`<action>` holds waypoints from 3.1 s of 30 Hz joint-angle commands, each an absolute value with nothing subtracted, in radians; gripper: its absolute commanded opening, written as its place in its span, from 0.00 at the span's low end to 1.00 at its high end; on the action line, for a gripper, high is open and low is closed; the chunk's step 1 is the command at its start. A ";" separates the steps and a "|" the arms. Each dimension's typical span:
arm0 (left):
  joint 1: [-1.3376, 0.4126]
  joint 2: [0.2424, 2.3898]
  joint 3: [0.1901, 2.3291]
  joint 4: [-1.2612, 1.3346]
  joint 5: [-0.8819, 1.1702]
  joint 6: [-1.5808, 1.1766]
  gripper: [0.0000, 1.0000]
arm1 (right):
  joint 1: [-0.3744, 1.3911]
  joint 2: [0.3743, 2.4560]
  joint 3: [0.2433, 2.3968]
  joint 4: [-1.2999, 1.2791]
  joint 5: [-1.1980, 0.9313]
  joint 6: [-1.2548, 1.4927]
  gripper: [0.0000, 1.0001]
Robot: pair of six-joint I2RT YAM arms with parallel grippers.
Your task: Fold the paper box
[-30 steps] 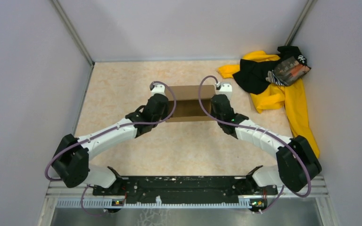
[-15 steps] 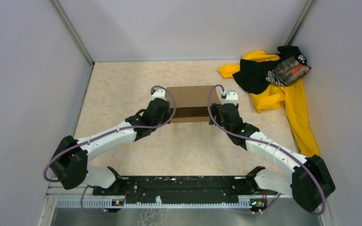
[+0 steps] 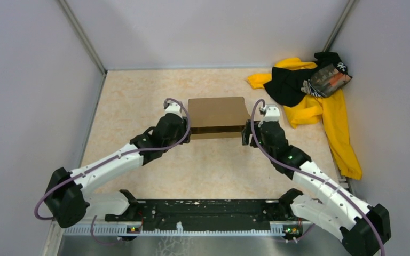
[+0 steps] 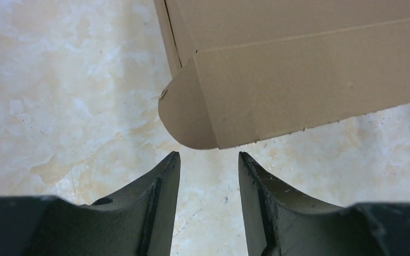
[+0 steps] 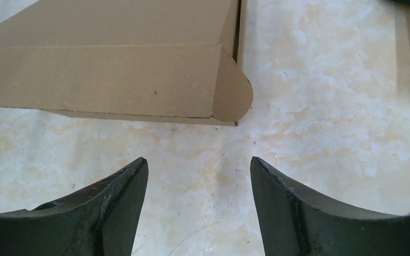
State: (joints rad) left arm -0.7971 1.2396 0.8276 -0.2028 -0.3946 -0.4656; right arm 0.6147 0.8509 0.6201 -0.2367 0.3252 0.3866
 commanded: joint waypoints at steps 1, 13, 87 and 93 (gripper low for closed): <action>-0.804 1.180 0.855 -0.305 -0.353 -0.493 0.51 | 0.630 0.812 0.709 -0.323 0.304 0.388 0.70; -0.794 1.078 0.986 -0.333 -0.446 -0.376 0.65 | 0.604 0.992 0.978 -0.373 0.352 0.320 0.51; -0.520 1.395 0.981 -0.215 -0.005 -0.396 0.99 | 0.433 1.185 0.882 -0.156 -0.003 0.303 0.98; -0.523 1.210 0.844 -0.227 0.052 -0.421 0.99 | 0.431 0.991 0.707 -0.136 -0.019 0.360 0.99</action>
State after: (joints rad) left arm -0.5213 1.3190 0.9257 -0.2043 0.0082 -0.4080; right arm 0.4377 1.1107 0.8127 -0.1566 0.0055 0.3187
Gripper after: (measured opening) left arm 0.987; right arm 0.985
